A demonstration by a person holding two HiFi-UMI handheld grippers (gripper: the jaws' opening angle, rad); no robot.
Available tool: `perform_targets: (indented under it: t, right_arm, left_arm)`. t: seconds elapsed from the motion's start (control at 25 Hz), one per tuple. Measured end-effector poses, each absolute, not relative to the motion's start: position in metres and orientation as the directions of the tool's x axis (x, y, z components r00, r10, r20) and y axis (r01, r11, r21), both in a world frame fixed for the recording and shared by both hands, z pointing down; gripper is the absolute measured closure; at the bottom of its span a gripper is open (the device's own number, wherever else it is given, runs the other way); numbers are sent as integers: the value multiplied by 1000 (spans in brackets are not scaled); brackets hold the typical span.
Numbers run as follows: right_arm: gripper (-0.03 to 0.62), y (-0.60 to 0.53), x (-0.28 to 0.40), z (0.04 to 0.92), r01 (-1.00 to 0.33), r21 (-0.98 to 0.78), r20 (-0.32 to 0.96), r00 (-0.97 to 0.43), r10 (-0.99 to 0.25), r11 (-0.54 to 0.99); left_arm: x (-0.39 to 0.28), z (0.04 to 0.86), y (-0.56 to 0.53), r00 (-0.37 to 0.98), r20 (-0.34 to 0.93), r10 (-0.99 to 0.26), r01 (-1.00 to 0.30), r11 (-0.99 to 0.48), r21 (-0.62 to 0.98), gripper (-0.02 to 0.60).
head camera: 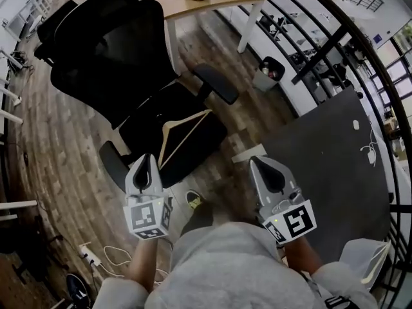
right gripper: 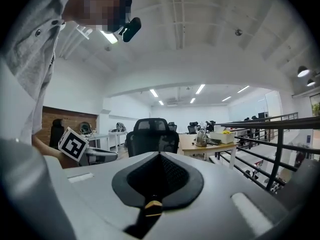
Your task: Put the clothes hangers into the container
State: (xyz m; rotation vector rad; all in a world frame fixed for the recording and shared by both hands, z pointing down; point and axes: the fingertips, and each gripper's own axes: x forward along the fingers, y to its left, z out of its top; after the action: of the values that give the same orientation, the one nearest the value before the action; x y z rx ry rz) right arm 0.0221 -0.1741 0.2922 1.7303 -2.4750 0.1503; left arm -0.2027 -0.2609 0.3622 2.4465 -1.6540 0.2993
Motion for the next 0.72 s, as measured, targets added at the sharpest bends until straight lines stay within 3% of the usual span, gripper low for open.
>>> perform_targets:
  t: [0.32,0.72]
  right_arm:
    - [595,-209,-28,297,-908,-10,174,-413,-894,418]
    - [595,-267,-64,312,-856,-71,157,-516,-842,512]
  left_arm:
    - [-249,385,-271,314,293,-903,-949,-307,71,566]
    - [-257,419,-278,270,379,-885,-962,-260,78,563]
